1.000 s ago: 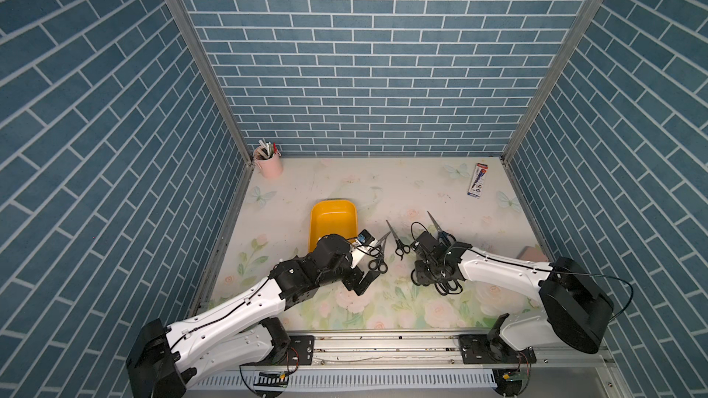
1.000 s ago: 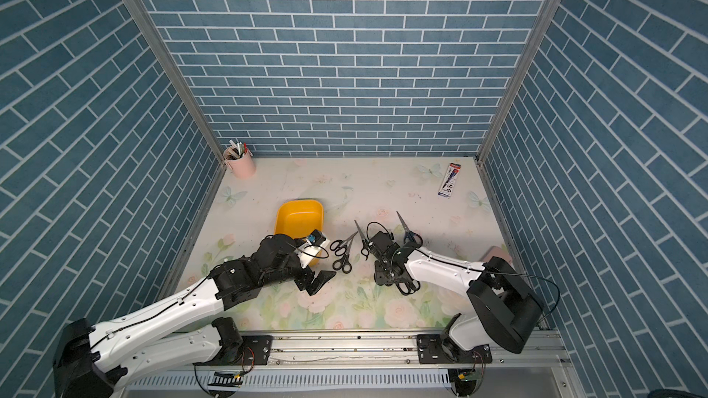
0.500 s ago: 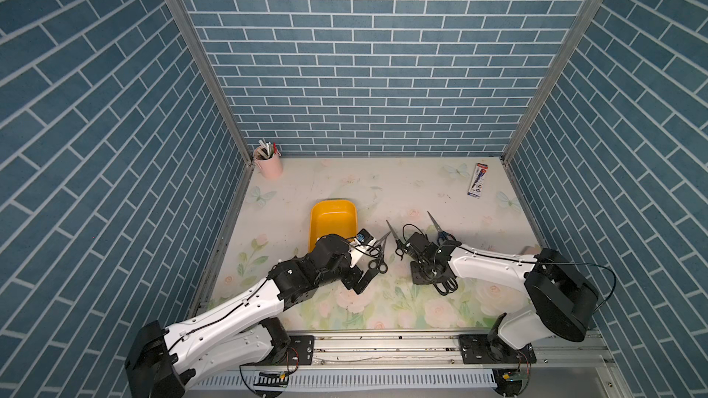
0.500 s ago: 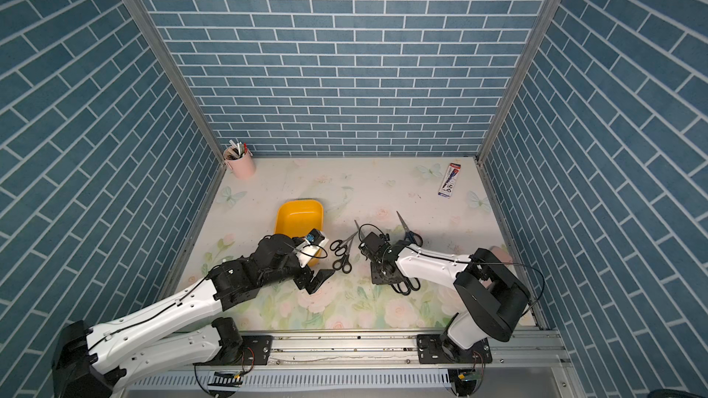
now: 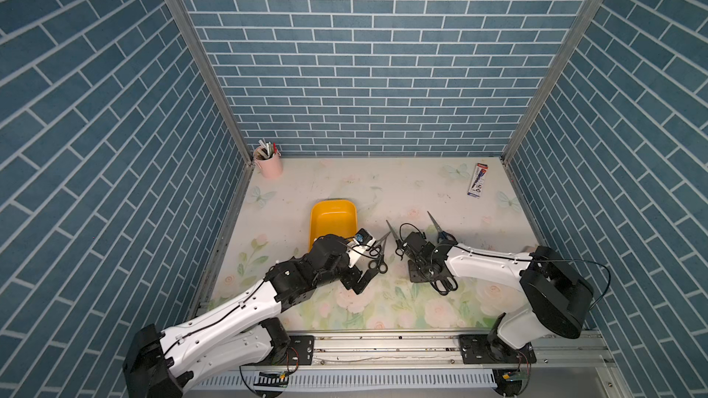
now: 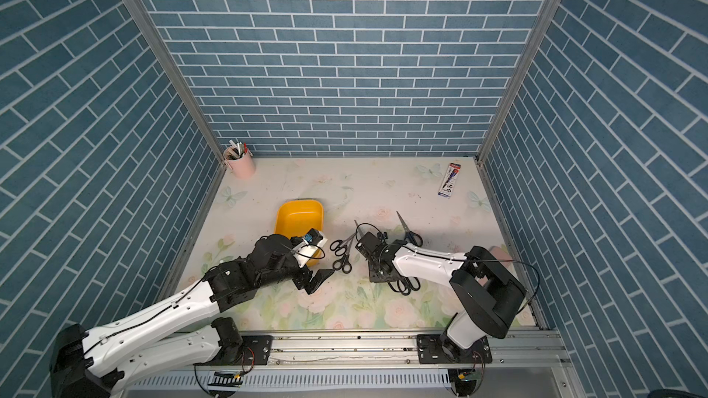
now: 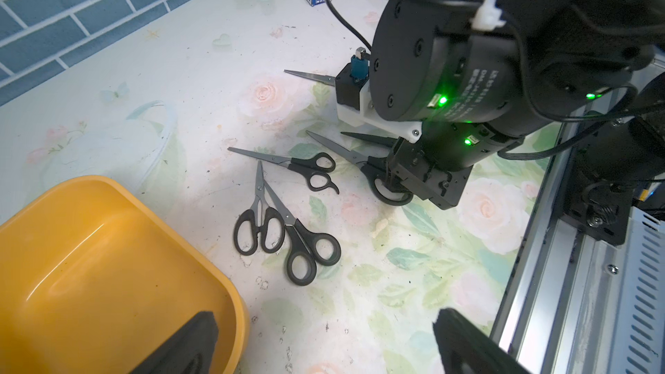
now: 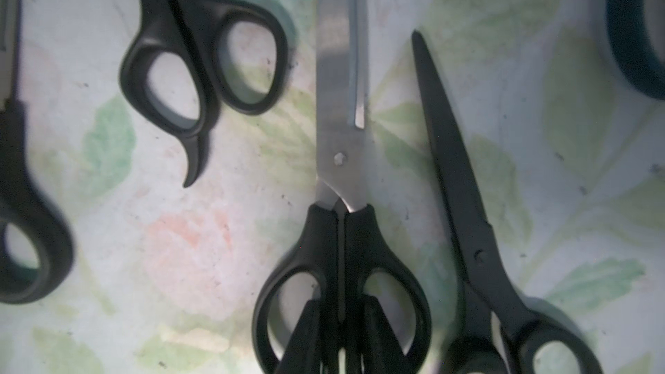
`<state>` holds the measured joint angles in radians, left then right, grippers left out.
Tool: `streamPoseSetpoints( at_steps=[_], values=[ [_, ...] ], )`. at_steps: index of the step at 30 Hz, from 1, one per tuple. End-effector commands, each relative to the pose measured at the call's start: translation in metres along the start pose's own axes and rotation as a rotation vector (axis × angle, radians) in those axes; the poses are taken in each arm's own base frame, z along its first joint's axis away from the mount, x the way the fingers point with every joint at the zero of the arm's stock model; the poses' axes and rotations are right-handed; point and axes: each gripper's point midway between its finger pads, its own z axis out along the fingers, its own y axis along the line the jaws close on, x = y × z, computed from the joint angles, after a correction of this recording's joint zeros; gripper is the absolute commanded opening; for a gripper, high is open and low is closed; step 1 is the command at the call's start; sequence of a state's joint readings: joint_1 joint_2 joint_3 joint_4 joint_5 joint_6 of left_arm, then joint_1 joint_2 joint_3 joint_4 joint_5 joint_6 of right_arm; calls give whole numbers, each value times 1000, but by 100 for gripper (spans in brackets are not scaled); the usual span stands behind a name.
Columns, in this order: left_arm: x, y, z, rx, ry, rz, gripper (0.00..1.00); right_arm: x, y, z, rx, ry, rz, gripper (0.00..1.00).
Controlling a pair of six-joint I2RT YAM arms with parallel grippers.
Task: Put the scissors into the storage box
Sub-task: Pick up the scissors from the center of the board, then place the scissors in the storage box.
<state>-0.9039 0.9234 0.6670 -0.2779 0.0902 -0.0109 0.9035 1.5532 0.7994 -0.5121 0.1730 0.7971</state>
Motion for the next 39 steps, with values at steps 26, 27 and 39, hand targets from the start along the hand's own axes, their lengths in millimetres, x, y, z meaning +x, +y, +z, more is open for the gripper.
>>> streamPoseSetpoints(
  at_steps=[26,27,39],
  values=[
    [-39,74,-103,-468,-333,-35,100,-84,111,-99,-277,-174,-214,0],
    [-39,78,-107,-489,-345,-48,100,-87,125,-102,-306,-181,-240,0],
    [-30,115,-126,-644,-352,-135,100,-99,225,-88,-436,-132,-309,0]
  ],
)
